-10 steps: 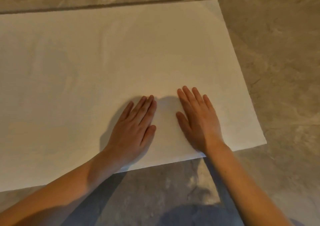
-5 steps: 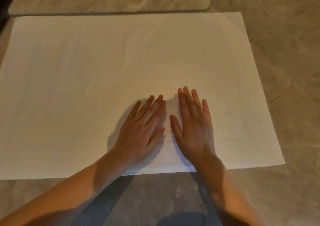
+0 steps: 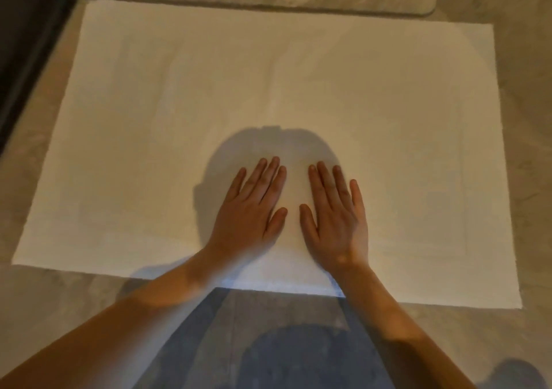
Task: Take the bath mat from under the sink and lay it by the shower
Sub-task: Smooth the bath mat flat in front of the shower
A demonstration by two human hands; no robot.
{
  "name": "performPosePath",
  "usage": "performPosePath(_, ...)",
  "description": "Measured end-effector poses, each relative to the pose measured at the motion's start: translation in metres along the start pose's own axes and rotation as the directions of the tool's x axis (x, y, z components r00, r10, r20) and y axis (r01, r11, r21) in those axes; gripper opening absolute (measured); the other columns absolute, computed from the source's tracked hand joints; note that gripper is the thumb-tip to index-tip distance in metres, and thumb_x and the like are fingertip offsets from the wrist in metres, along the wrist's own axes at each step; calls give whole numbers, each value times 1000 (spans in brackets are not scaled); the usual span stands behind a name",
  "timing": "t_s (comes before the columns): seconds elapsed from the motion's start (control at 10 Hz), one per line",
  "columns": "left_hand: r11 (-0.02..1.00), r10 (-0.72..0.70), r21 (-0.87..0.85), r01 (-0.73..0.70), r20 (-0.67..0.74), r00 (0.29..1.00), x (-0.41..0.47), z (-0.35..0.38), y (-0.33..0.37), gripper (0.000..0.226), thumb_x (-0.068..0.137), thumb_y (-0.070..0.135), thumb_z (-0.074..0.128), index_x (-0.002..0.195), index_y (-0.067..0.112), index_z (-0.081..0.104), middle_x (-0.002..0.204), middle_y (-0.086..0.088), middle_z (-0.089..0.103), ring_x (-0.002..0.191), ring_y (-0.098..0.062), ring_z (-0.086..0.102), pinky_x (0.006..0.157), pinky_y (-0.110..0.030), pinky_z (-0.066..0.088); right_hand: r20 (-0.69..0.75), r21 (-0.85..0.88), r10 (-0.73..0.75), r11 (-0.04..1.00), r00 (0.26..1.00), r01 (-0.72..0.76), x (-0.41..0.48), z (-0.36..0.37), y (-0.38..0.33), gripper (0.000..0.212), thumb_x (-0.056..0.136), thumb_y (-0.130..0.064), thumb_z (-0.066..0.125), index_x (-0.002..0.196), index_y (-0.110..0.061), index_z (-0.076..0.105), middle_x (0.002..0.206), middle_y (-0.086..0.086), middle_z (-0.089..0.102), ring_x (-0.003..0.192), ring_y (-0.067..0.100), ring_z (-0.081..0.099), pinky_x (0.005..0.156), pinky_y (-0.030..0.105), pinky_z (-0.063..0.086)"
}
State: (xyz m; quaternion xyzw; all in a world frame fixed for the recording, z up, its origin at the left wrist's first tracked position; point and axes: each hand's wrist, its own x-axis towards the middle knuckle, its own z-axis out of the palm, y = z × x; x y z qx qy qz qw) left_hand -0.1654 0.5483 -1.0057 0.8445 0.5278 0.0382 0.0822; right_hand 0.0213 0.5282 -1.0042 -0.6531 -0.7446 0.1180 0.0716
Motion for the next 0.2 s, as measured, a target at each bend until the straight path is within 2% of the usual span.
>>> performPosePath(0.2, 997, -72, -30, 76, 124, 990, 2, -19, 8, 66, 98, 41, 34, 155, 14, 17, 163, -7, 11, 150, -21, 6, 121, -44, 8, 94, 2, 48, 999, 994, -48, 3, -15, -9, 63, 99, -44, 27, 157, -22, 15, 163, 0, 17, 151, 21, 9, 122, 43, 6)
